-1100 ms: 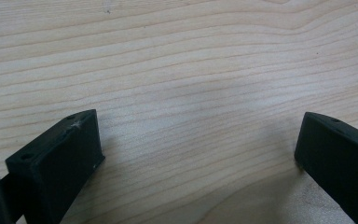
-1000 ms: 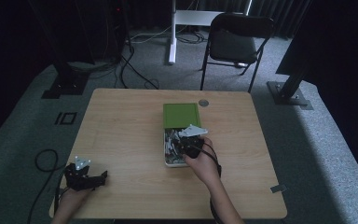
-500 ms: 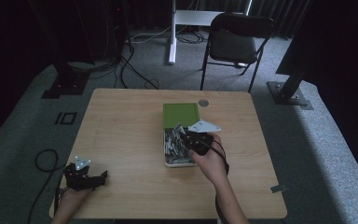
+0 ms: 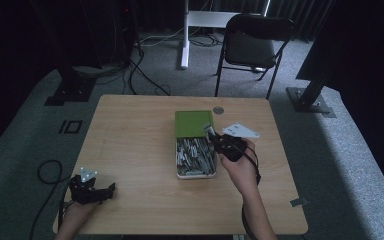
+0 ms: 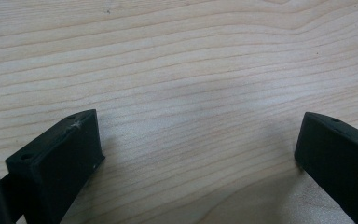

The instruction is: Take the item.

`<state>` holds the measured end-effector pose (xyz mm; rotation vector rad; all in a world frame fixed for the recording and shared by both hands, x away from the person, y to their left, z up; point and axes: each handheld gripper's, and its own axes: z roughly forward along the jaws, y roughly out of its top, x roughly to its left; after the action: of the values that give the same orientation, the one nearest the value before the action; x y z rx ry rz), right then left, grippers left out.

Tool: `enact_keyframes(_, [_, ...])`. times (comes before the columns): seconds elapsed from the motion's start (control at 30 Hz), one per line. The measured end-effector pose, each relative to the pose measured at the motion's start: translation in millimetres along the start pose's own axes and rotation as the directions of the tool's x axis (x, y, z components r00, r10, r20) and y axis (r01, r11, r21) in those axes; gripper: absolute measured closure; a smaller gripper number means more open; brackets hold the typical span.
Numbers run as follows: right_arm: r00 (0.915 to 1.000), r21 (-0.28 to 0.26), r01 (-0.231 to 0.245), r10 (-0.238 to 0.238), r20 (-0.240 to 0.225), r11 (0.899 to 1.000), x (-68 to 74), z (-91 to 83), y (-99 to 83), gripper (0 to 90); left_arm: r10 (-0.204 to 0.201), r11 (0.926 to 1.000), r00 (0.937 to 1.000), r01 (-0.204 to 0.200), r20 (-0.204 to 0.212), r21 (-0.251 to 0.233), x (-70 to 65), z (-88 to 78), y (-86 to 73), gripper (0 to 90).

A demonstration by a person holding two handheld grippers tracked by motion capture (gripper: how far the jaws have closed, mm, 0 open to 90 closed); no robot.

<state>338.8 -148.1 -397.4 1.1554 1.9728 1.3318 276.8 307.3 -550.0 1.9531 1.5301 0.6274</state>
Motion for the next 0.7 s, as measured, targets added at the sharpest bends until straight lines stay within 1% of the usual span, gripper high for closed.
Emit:
enact_keyframes(0.1, [0.9990,-0.025,-0.007,0.008,0.045,1.000,-8.8,-3.9,-1.2,86.5,0.000,1.0000,1.0000,0.000,0.000,0.000,0.0,0.0,0.0,1.3])
enact_keyframes(0.13, [0.9982,-0.026,-0.007,0.008,0.060,1.000,-12.1,-4.8,-1.8,86.5,0.000,1.0000,1.0000,0.000,0.000,0.000,0.0,0.0,0.0,1.3])
enact_keyframes(0.2, [0.9970,-0.030,-0.014,0.016,0.076,0.999,-19.0,-5.8,-3.6,86.5,0.000,1.0000,1.0000,0.000,0.000,-0.001,0.0,0.1,0.0,1.3])
enact_keyframes(0.23, [0.9965,-0.022,-0.014,0.016,0.082,1.000,-22.4,-5.9,-4.8,86.5,0.000,1.0000,1.0000,0.000,0.000,-0.001,0.0,0.1,0.0,1.3])
enact_keyframes(0.33, [0.9941,-0.018,-0.035,0.036,0.102,0.999,-33.0,-5.0,-10.2,86.4,0.000,1.0000,1.0000,0.000,0.000,0.000,0.0,0.0,0.0,1.4])
enact_keyframes(0.37, [0.9925,-0.027,-0.050,0.053,0.110,0.998,-36.6,-4.4,-12.5,86.5,0.000,1.0000,1.0000,0.000,0.000,-0.001,0.0,0.0,0.0,1.3])
enact_keyframes(0.43, [0.9892,-0.018,-0.080,0.081,0.122,0.997,-43.9,-1.7,-18.1,86.5,0.000,1.0000,1.0000,0.000,0.000,-0.001,0.0,0.0,0.0,1.3])
enact_keyframes(0.47, [0.9869,-0.023,-0.094,0.096,0.130,0.995,-47.6,0.1,-21.5,86.4,-0.001,1.0000,1.0000,0.001,0.000,-0.001,0.0,0.0,0.0,1.3])
enact_keyframes(0.53, [0.9824,-0.007,-0.122,0.122,0.142,0.993,-54.3,5.3,-29.3,86.5,-0.001,1.0000,1.0000,0.001,0.000,-0.001,0.0,0.0,0.0,1.3])
enact_keyframes(0.57, [0.9799,0.001,-0.128,0.126,0.154,0.992,-57.4,8.0,-33.6,86.4,-0.001,1.0000,1.0000,0.001,0.000,0.000,0.0,0.0,0.0,1.3])
enact_keyframes(0.6, [0.9785,0.015,-0.138,0.134,0.157,0.990,-60.1,11.1,-38.0,86.4,-0.001,1.0000,1.0000,0.001,0.000,0.000,0.0,0.0,0.0,1.3])
enact_keyframes(0.63, [0.9756,0.014,-0.159,0.155,0.156,0.987,-62.9,13.9,-42.7,86.4,-0.001,1.0000,1.0000,0.001,0.000,0.000,0.0,0.0,0.0,1.3])
enact_keyframes(0.7, [0.9729,0.030,-0.171,0.164,0.163,0.985,-67.2,19.5,-51.1,86.4,-0.001,1.0000,1.0000,0.001,0.000,0.000,-0.1,0.0,0.0,1.3])
